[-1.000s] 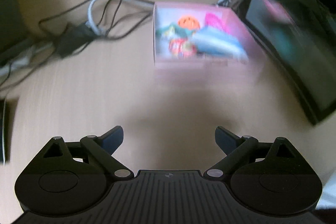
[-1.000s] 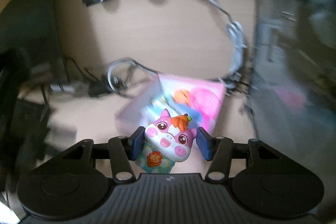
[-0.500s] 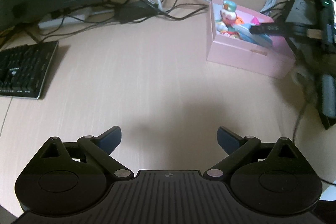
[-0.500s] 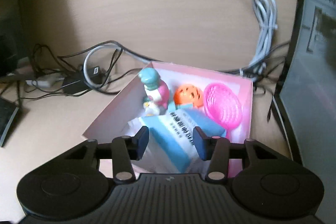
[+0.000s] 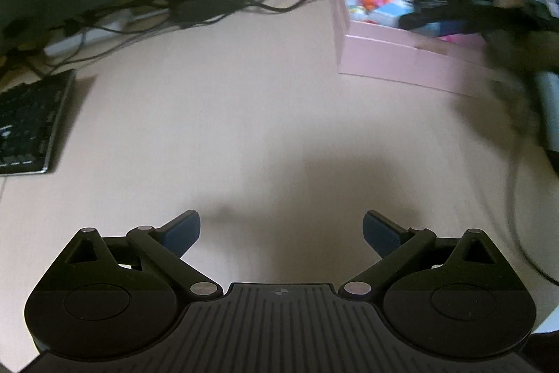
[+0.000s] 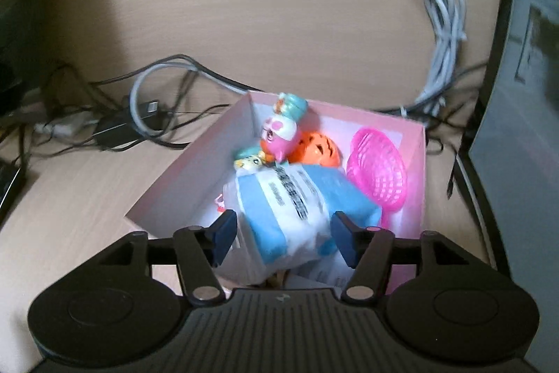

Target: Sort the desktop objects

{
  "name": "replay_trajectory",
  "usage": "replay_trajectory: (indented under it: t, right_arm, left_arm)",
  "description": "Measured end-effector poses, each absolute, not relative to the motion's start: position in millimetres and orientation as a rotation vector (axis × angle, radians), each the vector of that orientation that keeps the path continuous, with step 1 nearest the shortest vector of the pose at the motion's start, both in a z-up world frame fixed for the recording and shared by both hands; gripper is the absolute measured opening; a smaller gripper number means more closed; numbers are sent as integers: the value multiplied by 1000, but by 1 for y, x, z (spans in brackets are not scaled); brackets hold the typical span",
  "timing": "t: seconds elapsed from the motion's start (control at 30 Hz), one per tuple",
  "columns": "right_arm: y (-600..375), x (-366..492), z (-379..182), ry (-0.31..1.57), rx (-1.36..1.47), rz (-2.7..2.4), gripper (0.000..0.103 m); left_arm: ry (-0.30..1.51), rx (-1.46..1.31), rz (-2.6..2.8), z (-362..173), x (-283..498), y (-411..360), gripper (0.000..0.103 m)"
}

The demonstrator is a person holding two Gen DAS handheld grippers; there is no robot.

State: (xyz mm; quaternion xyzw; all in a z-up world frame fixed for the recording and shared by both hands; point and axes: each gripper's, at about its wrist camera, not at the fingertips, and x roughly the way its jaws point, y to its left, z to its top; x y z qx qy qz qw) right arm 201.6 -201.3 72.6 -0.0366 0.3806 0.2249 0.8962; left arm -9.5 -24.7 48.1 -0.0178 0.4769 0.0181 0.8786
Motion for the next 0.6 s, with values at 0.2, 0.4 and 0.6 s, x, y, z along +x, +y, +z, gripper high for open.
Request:
replay_trajectory:
  t: [0.2,0.4,0.6]
  right_arm:
    - [-177,196,72,779,-74,518,60]
    - [-209,134,105,642,-127,574,76]
    - [-251,77,80,715,-58,555,103]
  left_arm:
    - [977,-55,14,48,-19,-22,102]
    - [912,-81,35,35,-22,-11,103]
    - [874,-30,-2,15,-9,-21,103]
